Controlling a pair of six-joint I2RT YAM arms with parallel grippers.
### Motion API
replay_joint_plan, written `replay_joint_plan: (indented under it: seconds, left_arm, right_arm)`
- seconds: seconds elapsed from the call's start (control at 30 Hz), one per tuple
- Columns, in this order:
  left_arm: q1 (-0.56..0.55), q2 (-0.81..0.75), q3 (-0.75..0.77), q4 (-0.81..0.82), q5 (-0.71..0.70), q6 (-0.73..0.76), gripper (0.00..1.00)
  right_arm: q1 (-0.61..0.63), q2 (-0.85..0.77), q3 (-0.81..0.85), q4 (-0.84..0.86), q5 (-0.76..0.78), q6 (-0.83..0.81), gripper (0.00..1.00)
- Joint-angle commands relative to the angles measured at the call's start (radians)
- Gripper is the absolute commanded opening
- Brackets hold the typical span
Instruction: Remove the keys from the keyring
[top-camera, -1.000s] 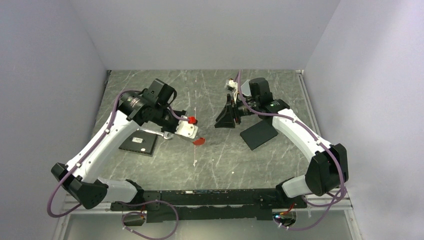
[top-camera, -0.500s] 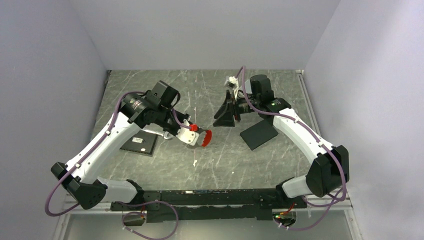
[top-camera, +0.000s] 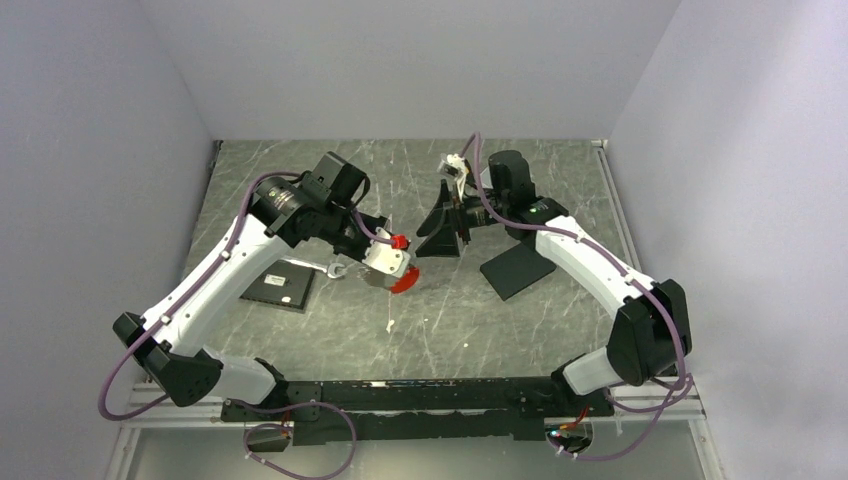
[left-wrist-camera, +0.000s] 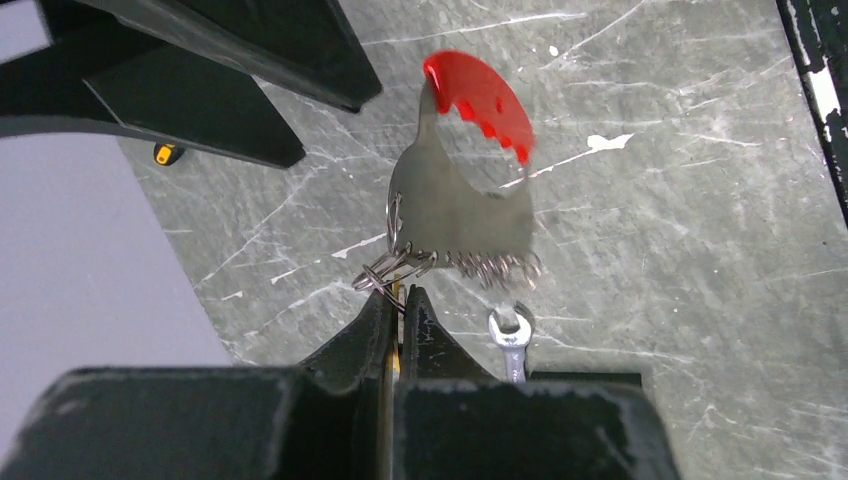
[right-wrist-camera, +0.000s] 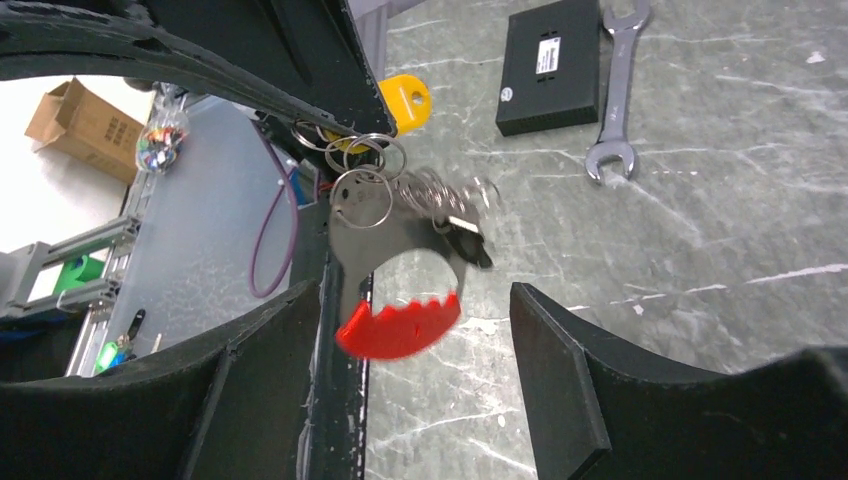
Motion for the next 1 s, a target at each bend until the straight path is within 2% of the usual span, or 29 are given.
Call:
replay_joint_plan:
  seconds: [0.0, 0.2, 0.37, 0.47, 0.6, 0.67, 0.97]
  left_arm:
    - [-0.005, -0.025, 0.031, 0.025, 0.049, -0.044, 0.0]
    - [-0.005, 0.005, 0.078, 0.01, 0.069, -0.107, 0.0]
    - [-0.004, 0.018, 0.093, 0.005, 0.072, -0.138, 0.0]
    - [-0.005, 0.015, 0.092, 0.008, 0.077, -0.152, 0.0]
    - [-0.003, 0.011, 0.097, -0.012, 0.06, -0.164, 0.0]
    - [-0.003, 0.006, 0.091, -0.033, 0.055, -0.155, 0.0]
    - [0.005, -0.035, 0.001, -0.045, -0.007, -0.17, 0.0]
  right_arm:
    - [0.047, 0.021, -0.005, 0.101, -0.038, -0.004, 0.74]
    - [0.112, 0.035, 0.015, 0.051, -0.032, -0.061, 0.75]
    - [0.139, 0.047, 0.051, 0.015, 0.009, -0.09, 0.68]
    - [0.146, 0.056, 0.056, 0.002, 0.067, -0.111, 0.53]
    - [0.144, 0.051, 0.054, -0.012, 0.113, -0.128, 0.2]
    - [0.141, 0.046, 0.06, -0.023, 0.117, -0.134, 0.01]
    - [0.12, 0.016, 0.094, -0.081, 0.142, -0.156, 0.0]
